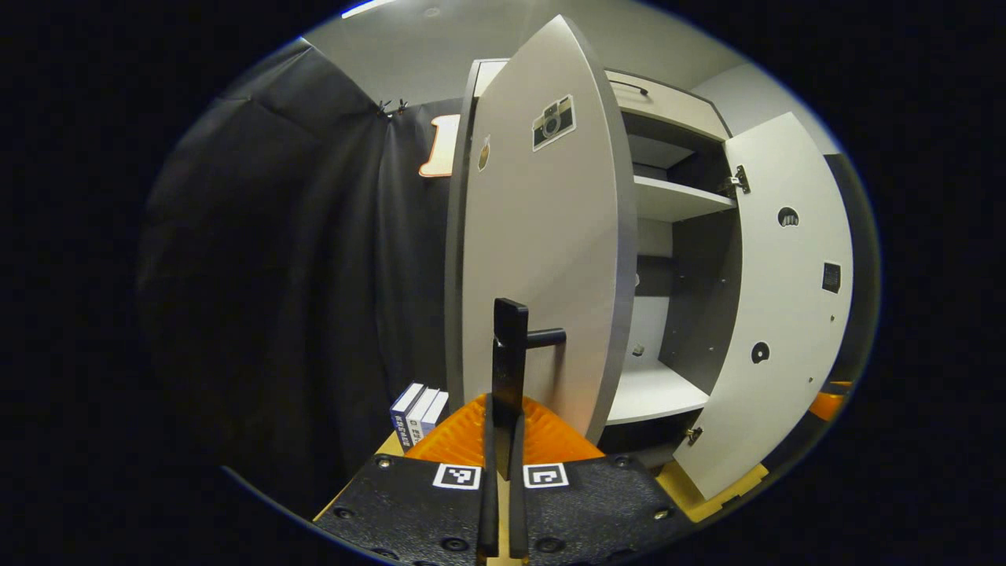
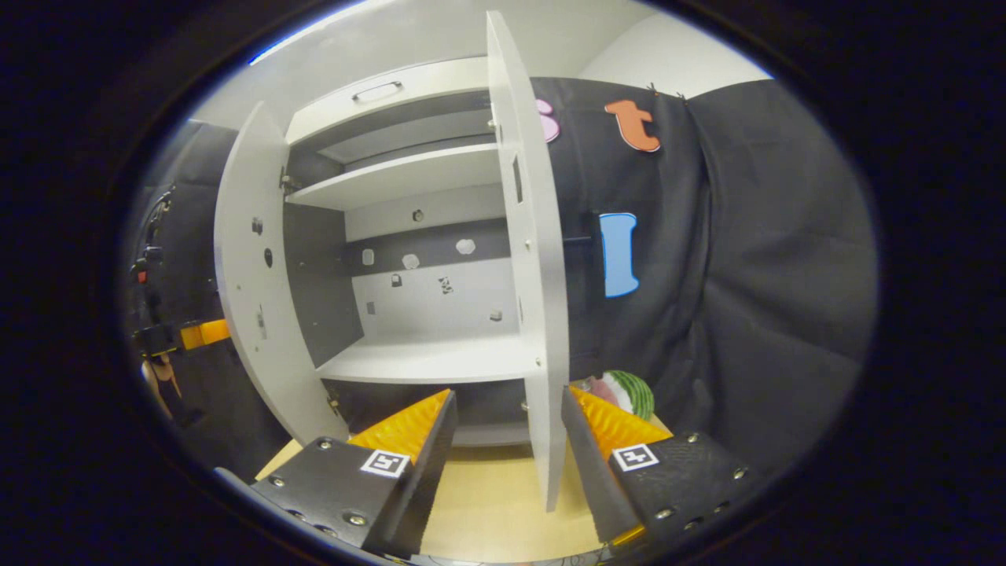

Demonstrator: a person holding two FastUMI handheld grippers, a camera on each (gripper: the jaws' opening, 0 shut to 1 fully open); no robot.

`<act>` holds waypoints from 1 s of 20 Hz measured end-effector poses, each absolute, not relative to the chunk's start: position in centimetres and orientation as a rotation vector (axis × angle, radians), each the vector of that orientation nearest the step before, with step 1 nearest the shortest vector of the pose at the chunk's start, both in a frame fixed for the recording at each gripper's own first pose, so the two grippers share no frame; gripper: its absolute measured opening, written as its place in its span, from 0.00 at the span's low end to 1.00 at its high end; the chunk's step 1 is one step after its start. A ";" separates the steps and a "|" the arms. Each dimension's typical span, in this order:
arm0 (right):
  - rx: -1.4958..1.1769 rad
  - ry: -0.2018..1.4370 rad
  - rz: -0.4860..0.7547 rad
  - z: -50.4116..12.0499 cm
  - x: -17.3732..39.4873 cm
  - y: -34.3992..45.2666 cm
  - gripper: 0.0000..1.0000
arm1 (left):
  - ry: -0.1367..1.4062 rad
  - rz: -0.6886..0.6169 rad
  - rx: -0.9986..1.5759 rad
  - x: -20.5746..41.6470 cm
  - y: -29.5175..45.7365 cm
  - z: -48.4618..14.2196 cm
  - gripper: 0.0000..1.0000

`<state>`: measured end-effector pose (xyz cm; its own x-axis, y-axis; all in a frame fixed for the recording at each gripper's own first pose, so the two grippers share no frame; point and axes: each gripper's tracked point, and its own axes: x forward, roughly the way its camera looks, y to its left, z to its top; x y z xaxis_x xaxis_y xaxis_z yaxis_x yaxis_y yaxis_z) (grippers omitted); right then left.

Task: Open the right door of the double-door shoe cabinet with the right hand, and open the left door with the left hand.

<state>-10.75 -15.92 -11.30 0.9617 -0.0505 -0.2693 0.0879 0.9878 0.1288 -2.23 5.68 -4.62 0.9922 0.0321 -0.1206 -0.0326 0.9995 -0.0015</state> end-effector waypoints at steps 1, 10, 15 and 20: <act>0.138 0.271 -0.062 -11.3 -10.8 -15.5 0.79 | 0.122 0.055 0.005 -2.3 6.4 -4.6 0.04; 0.121 0.268 0.019 -11.1 -9.6 -12.7 0.79 | 0.132 0.077 -0.007 -2.6 8.8 -4.6 0.00; 0.127 0.275 0.039 -11.4 -8.9 -12.3 0.79 | 0.134 0.085 0.021 -2.6 10.8 -4.6 0.00; 0.138 0.281 0.050 -11.8 -8.3 -12.2 0.79 | 0.127 0.065 -0.015 -2.5 12.7 -4.6 0.00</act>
